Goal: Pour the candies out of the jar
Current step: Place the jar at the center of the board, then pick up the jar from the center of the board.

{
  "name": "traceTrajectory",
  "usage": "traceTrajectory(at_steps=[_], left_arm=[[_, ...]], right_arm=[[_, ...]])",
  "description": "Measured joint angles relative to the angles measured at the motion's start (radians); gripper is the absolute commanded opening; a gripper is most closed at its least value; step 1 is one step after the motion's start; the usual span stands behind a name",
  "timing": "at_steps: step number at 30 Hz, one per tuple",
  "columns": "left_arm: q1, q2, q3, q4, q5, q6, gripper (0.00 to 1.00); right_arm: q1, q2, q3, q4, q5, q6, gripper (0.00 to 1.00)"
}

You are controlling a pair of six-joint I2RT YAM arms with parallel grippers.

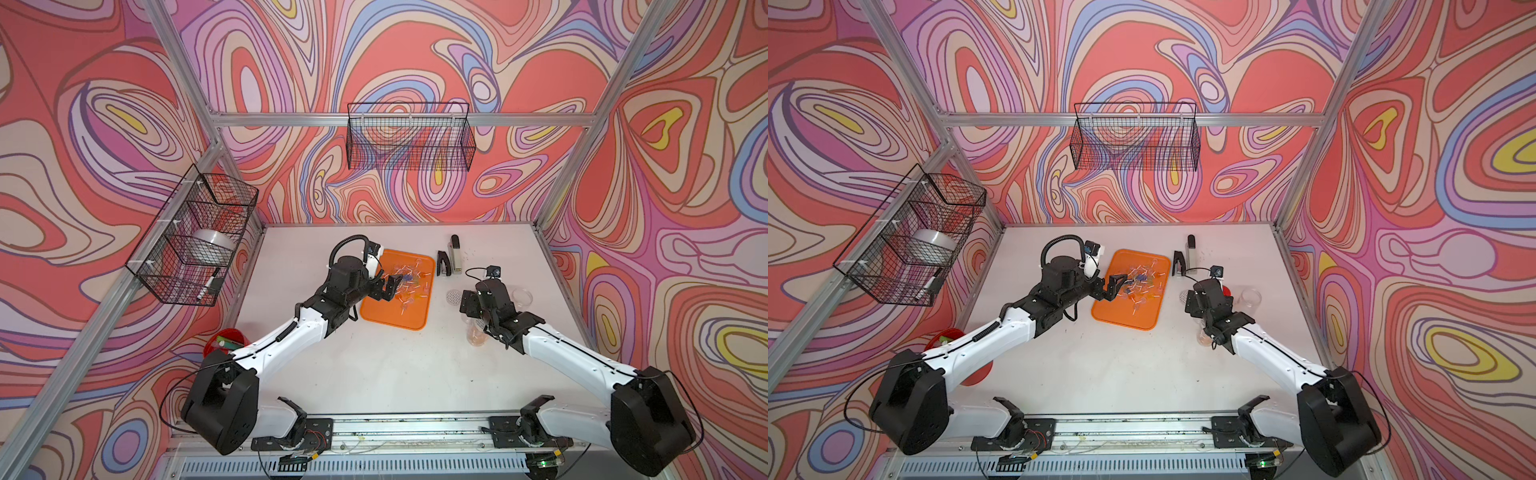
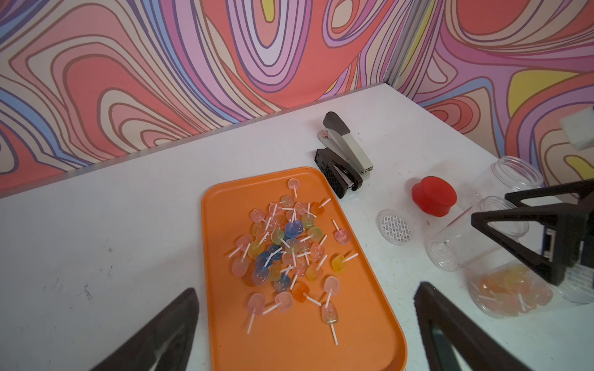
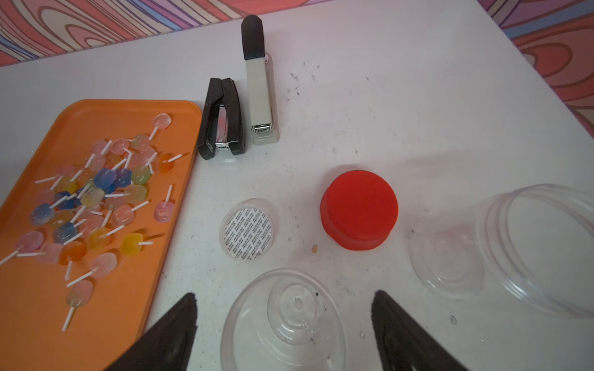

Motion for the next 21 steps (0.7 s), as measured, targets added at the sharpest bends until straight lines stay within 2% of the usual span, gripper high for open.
traceTrajectory(at_steps=[1,5,10,18,21], left_arm=[[0.000,0.000,0.000,0.000,-0.002,0.000,1.00],[0.000,0.000,0.000,0.000,-0.002,-0.001,1.00],[0.000,0.000,0.000,0.000,-0.006,-0.001,1.00],[0.000,0.000,0.000,0.000,-0.009,-0.001,1.00],[0.000,0.000,0.000,0.000,-0.009,-0.001,1.00]], right_arm=[[0.000,0.000,0.031,-0.037,-0.008,0.006,0.98],[0.000,0.019,0.171,-0.200,-0.038,0.029,0.98],[0.000,0.109,0.332,-0.443,-0.085,0.064,0.98],[0.000,0.147,0.377,-0.708,-0.158,0.113,0.98],[0.000,0.147,0.376,-0.748,-0.172,0.126,0.93]])
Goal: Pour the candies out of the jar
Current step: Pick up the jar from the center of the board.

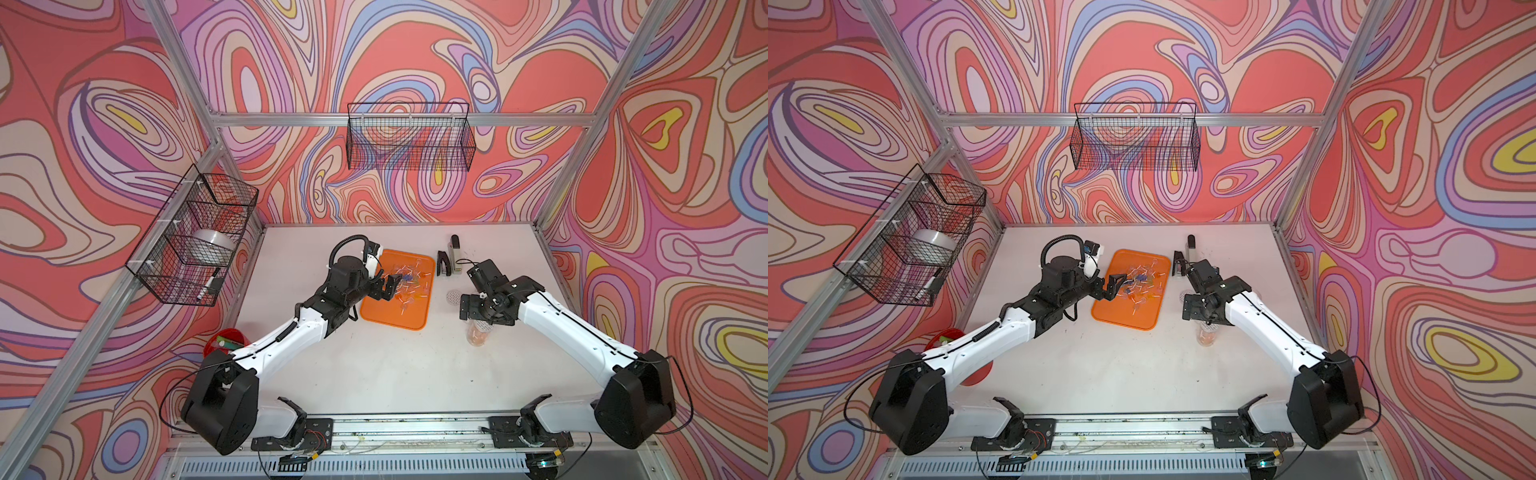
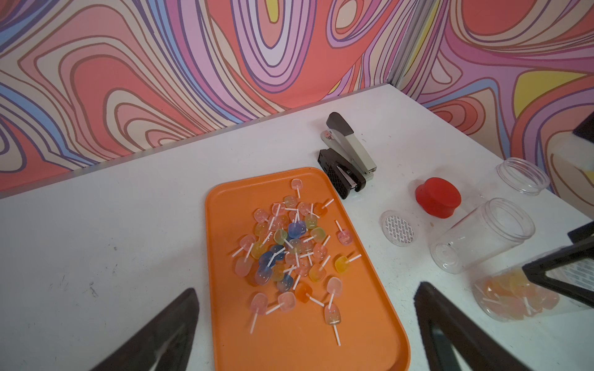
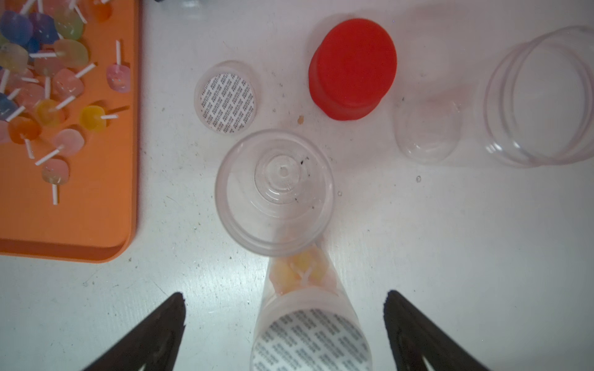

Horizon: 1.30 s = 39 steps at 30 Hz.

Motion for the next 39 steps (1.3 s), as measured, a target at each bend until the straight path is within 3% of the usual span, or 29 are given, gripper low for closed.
traceTrajectory(at_steps=[9,18,24,30,39], left_arm=[[0.000,0.000,0.000,0.000,0.000,0.000,1.00],[0.000,0.000,0.000,0.000,0.000,-0.011,1.00],[0.000,0.000,0.000,0.000,0.000,-0.015,1.00],[0.005,-0.011,0.000,0.000,0.029,0.001,1.00],[0.100,-0.023,0.019,-0.022,0.315,-0.006,1.00]], right_arm=[[0.000,0.026,-0.022,-0.023,-0.002,0.013,0.78],[0.000,0.051,-0.049,-0.011,-0.006,0.027,0.49],[0.000,0.044,-0.026,-0.056,-0.038,0.018,0.46],[0.000,0.004,0.115,-0.135,-0.150,-0.020,0.44],[0.000,0.076,0.397,-0.118,-0.401,-0.159,0.44]])
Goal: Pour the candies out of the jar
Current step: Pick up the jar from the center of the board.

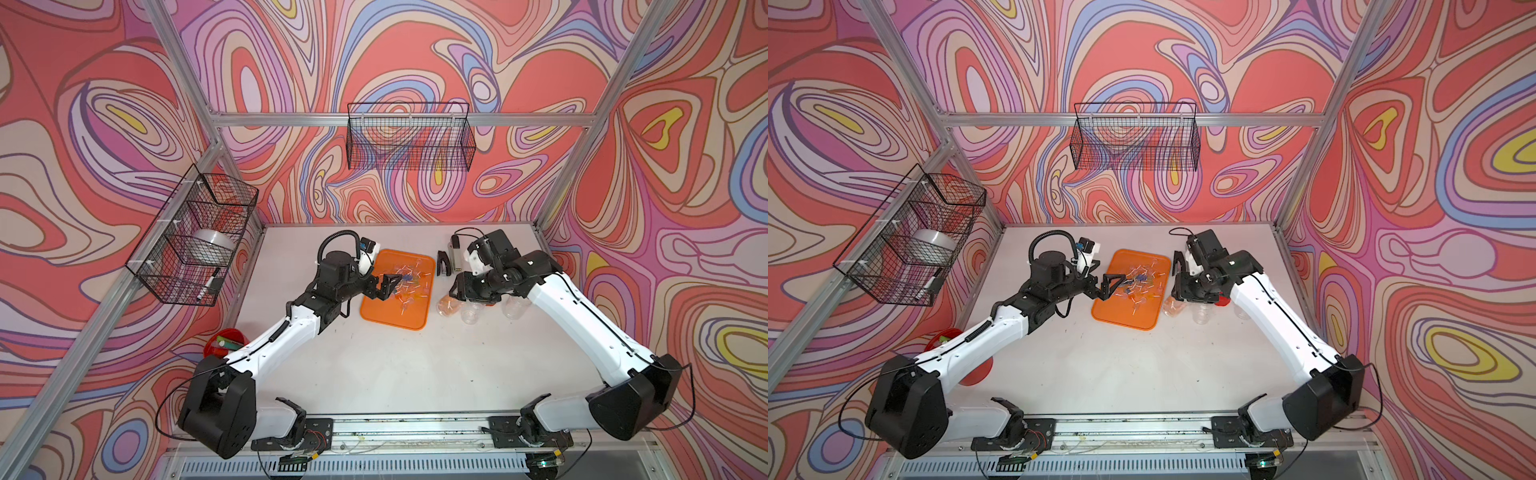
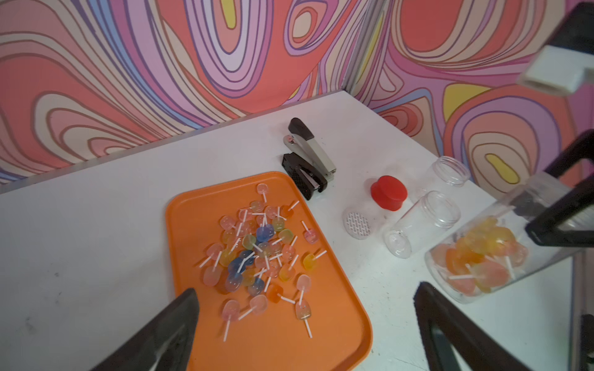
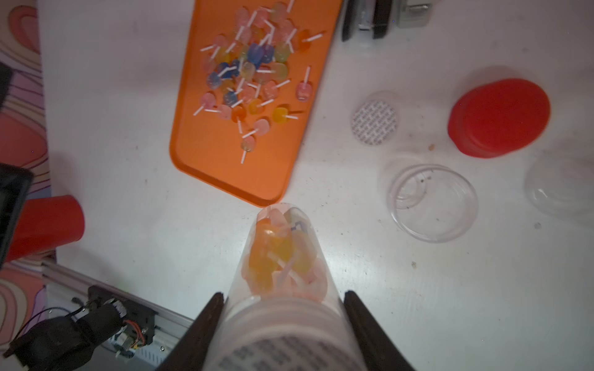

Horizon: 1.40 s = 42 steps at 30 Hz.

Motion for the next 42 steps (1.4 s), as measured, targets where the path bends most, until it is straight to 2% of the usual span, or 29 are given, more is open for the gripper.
traceTrajectory(at_steps=[8,13,20,31,34,42], left_arm=[[0.030,-0.062,0.046,-0.094,0.213,0.046,1.00],[0.029,-0.105,0.070,-0.174,0.291,0.112,1.00],[0.029,-0.083,0.103,-0.255,0.357,0.172,1.00],[0.030,-0.048,0.103,-0.238,0.389,0.152,0.86],[0.029,-0.042,0.103,-0.229,0.389,0.140,0.76],[0.029,-0.019,0.103,-0.221,0.393,0.137,0.74]], right_arm=[[0.000,0.192,0.222,0.055,-0.227,-0.189,0.43],[0.000,0.284,0.333,0.051,-0.376,-0.292,0.42],[0.000,0.303,0.387,0.044,-0.531,-0.359,0.41],[0.000,0.295,0.348,0.089,-0.646,-0.340,0.39],[0.005,0.295,0.343,0.100,-0.657,-0.333,0.39],[0.009,0.293,0.341,0.122,-0.671,-0.319,0.38]])
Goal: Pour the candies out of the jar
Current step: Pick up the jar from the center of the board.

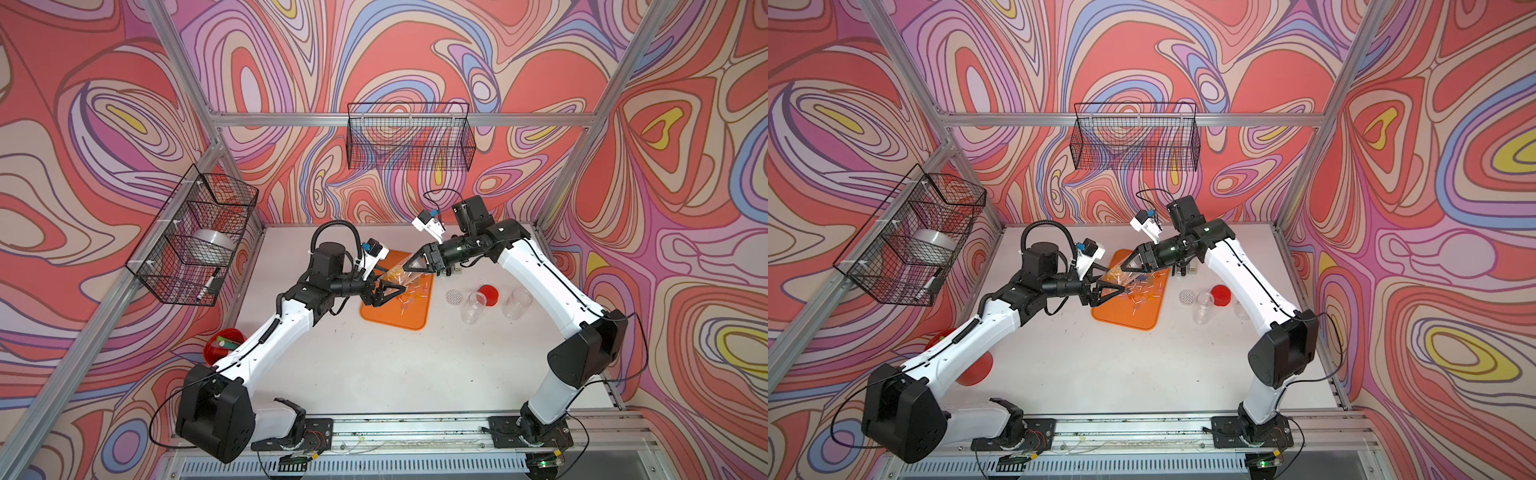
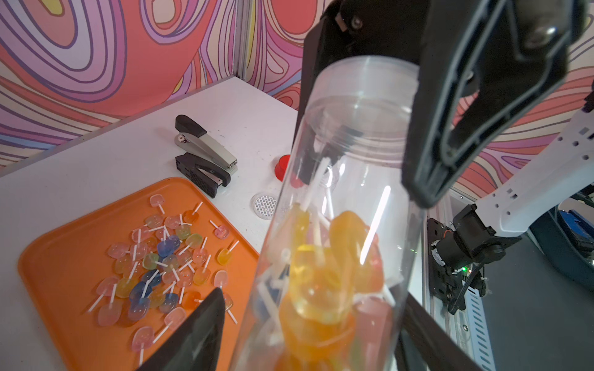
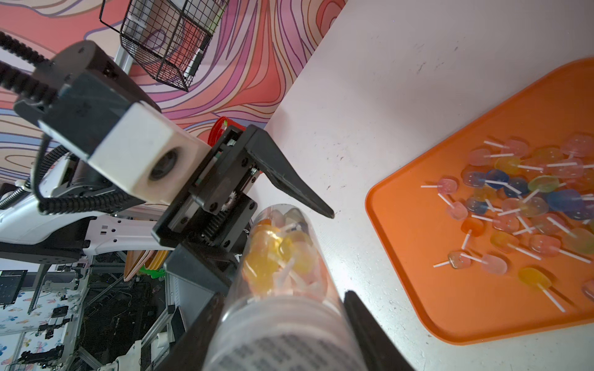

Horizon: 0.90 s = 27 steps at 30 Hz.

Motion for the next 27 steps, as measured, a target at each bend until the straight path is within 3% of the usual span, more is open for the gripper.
traceTrajectory(at_steps=[11,15,21,23,27], left_arm=[[-0.005,0.009,0.000,0.005,0.043,0.001,0.47],[-0.006,0.012,0.000,0.002,0.055,0.005,0.24],[-0.006,0.012,0.000,0.001,0.060,0.007,0.13],[-0.006,0.012,0.000,0.001,0.060,0.006,0.13],[-0.006,0.012,0.000,0.002,0.057,-0.005,0.04]], right_arm=[[-0.005,-0.016,-0.008,0.048,-0.012,0.021,0.38],[-0.008,-0.018,-0.008,0.050,-0.016,0.034,0.39],[-0.010,-0.018,-0.007,0.053,-0.017,0.043,0.44],[-0.010,-0.018,-0.007,0.053,-0.016,0.044,0.48],[-0.008,-0.018,-0.007,0.058,0.002,0.050,0.72]])
